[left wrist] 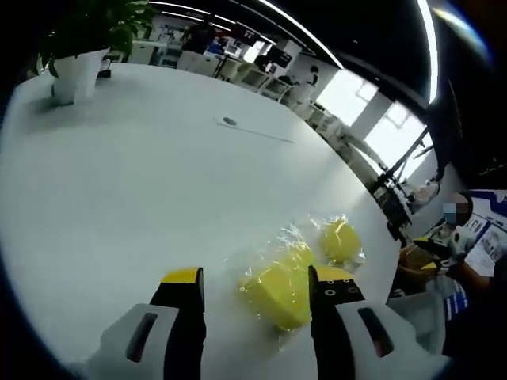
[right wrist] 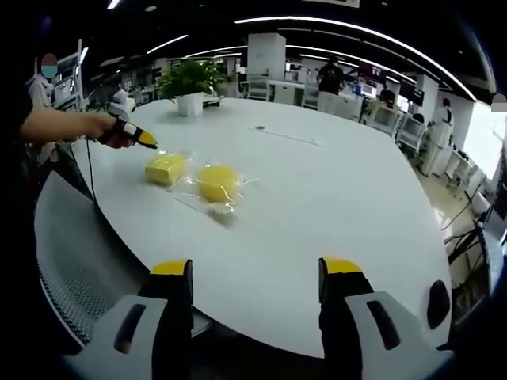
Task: Compare the silicone blocks by pressing each to a similar depth, holding the contact briefly, and releasing to observe deformation and rebound differences across the visible hardness samples.
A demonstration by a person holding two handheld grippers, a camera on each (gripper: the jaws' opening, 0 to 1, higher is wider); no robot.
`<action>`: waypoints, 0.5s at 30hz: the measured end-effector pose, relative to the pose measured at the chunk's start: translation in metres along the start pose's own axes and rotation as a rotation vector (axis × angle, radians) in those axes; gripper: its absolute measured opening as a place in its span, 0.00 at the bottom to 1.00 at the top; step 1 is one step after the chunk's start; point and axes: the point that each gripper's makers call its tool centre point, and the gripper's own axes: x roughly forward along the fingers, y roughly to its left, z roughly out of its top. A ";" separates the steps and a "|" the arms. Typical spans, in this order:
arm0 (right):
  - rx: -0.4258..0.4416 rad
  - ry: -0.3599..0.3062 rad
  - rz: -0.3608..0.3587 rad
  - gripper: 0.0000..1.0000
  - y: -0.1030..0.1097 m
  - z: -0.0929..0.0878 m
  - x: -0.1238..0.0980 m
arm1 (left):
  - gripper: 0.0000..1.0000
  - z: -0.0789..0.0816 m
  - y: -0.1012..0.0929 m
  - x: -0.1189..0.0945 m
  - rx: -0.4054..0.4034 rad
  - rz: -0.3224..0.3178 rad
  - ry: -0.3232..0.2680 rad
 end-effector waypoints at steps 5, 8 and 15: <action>-0.009 0.013 0.003 0.58 0.000 -0.001 0.002 | 0.50 0.000 0.004 0.005 -0.024 -0.009 0.002; -0.017 0.021 0.008 0.57 0.000 -0.001 0.004 | 0.48 -0.002 0.007 0.009 -0.038 -0.009 0.008; -0.044 0.048 0.010 0.55 -0.001 -0.001 0.009 | 0.44 -0.009 0.011 0.022 -0.185 -0.020 -0.020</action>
